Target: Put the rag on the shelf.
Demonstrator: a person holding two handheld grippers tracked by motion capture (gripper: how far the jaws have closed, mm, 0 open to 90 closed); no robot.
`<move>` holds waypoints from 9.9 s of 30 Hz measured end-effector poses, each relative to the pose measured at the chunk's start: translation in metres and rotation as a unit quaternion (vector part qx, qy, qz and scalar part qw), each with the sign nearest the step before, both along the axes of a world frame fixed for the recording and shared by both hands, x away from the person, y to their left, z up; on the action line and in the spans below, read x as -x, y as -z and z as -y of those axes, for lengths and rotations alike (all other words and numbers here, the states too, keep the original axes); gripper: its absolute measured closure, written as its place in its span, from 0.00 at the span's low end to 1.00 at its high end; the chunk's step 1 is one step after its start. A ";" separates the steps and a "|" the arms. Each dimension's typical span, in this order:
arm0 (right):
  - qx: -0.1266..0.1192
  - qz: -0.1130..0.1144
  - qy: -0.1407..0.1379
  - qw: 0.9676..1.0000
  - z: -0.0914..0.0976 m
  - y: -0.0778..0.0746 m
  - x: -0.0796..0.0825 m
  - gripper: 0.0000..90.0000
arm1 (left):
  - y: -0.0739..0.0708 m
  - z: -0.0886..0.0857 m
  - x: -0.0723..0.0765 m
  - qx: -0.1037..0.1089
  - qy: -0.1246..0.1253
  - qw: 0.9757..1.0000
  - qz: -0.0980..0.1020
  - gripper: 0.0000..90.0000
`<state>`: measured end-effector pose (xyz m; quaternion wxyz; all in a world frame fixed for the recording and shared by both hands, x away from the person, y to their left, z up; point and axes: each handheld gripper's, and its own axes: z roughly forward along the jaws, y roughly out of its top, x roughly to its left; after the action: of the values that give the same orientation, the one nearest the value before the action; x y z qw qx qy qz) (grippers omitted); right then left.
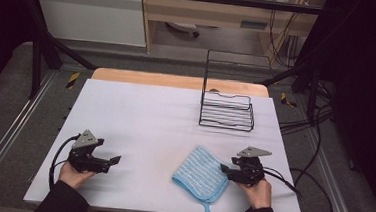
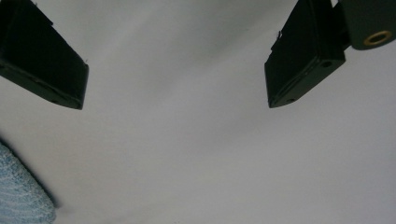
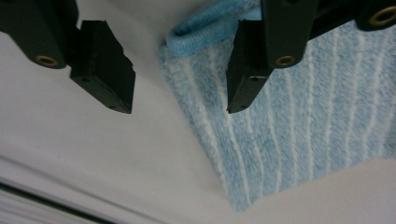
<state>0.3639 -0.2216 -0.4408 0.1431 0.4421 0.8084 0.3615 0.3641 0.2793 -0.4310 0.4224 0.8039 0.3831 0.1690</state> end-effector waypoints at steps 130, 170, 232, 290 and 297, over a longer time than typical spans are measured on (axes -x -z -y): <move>-0.083 0.045 -0.011 0.995 0.014 -0.014 -0.015 0.01 | -0.025 0.171 -0.057 0.002 0.024 0.999 -0.028 0.10; -0.083 0.040 -0.012 0.996 0.013 -0.013 -0.016 0.02 | 0.012 0.210 -0.080 0.000 0.012 0.989 -0.149 0.78; -0.116 -0.094 -0.001 0.989 -0.022 0.013 -0.063 0.88 | 0.018 0.208 -0.077 0.017 0.023 0.990 -0.139 0.91; -0.159 0.126 -0.033 0.979 -0.007 -0.078 -0.002 0.91 | -0.061 0.189 -0.021 0.160 0.060 0.985 0.024 0.93; -0.159 0.148 -0.026 0.976 -0.002 -0.088 0.002 0.91 | -0.073 0.195 -0.022 0.166 0.065 0.983 0.042 0.93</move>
<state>0.3621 -0.2201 -0.3528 0.1802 0.3796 0.7216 0.5502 0.3859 0.0846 -0.3579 0.5756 0.7380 0.3349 0.1093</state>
